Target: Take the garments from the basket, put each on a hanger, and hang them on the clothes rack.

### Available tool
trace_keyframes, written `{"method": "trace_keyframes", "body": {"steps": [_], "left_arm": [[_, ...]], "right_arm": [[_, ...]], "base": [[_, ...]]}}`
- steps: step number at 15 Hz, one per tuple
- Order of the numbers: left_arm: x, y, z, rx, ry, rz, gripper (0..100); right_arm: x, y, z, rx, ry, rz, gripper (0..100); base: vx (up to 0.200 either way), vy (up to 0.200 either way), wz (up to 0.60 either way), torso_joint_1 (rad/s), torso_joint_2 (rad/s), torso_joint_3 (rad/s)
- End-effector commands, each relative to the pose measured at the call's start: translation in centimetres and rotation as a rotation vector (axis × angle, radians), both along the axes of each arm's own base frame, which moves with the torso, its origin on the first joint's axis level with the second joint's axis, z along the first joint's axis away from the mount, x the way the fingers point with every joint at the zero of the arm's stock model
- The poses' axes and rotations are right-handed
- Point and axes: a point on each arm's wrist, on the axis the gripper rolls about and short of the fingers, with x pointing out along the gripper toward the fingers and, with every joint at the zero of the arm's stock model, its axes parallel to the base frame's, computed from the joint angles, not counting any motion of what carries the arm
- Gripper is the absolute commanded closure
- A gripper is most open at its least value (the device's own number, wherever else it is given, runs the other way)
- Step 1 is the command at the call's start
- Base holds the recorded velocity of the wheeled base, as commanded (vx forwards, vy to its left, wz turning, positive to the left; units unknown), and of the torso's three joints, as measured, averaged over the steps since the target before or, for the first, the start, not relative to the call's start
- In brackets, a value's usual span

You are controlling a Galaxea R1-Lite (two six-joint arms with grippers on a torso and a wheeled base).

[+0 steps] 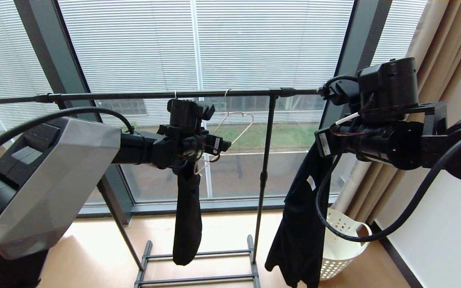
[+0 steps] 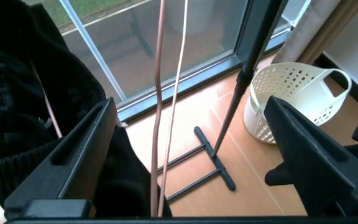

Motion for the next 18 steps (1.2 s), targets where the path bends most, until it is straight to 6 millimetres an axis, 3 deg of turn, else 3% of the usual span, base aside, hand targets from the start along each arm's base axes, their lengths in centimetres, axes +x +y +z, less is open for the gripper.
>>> {"method": "trace_keyframes", "body": {"steps": [1,13,18], "left_arm": [[0.1,0.0,-0.3,0.002,0.006,0.001,0],[1.9,-0.3,-2.1,0.003,0.005,0.013,0],[1.5,-1.2,-2.3,0.004,0.012,-0.006,0]], "right_arm": [[0.0,0.0,-0.1,-0.001,0.002,-0.001,100],[0.0,0.1,-0.2,-0.003,0.005,0.002,100],[0.1,0.2,-0.2,-0.004,0.006,0.002,100]], "base": [[0.0,0.0,0.0,0.0,0.0,0.0],[0.0,0.0,0.0,0.0,0.0,0.0],[0.0,0.0,0.0,0.0,0.0,0.0]]}}
